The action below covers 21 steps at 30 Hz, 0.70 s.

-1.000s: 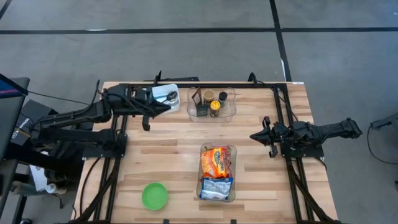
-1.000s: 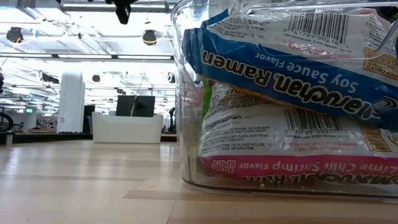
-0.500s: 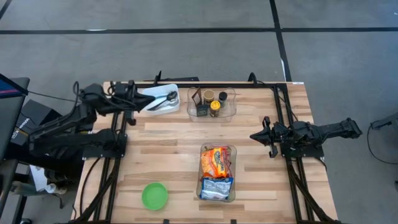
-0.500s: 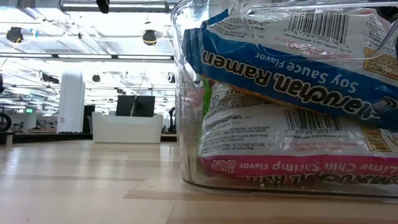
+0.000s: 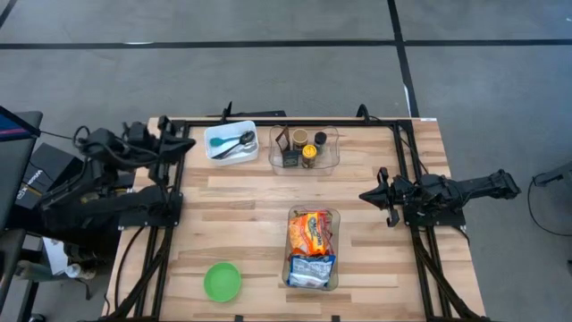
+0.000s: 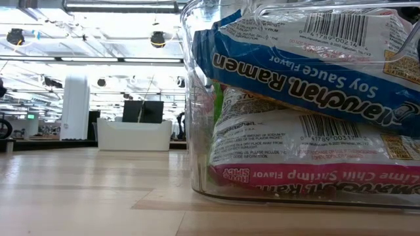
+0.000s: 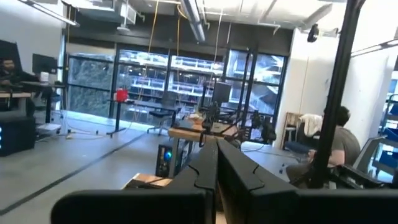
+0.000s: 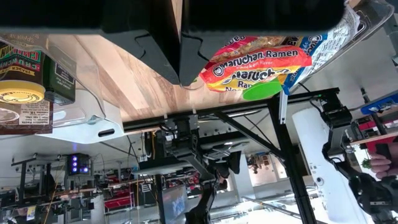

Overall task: Pick & Place Food Item
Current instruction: Return to Home Position

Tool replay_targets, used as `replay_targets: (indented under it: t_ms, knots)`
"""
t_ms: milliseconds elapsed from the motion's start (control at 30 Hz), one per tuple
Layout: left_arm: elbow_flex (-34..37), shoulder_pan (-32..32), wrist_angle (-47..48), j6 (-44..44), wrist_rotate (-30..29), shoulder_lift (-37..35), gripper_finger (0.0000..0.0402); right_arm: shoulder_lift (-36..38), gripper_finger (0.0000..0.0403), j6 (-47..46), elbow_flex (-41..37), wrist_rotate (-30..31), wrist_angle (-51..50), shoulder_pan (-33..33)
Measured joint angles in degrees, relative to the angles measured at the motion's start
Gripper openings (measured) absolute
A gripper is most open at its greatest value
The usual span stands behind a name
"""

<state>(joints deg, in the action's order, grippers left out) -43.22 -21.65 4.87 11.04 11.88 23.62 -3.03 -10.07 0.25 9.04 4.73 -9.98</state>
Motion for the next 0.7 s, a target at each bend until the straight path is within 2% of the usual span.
replay_targets:
  t_ms: [167, 700]
  knots:
    - [0.0, 0.0, 0.3, 1.5, 0.0, -3.4, 0.0001, 0.0, 0.0000, 0.0, 0.0, 0.0, 0.0, 0.0]
    - [0.0, 0.0, 0.4, -1.8, 0.0, -11.0, 0.0001, 0.0, 0.0000, 0.0, 0.0, 0.0, 0.0, 0.0]
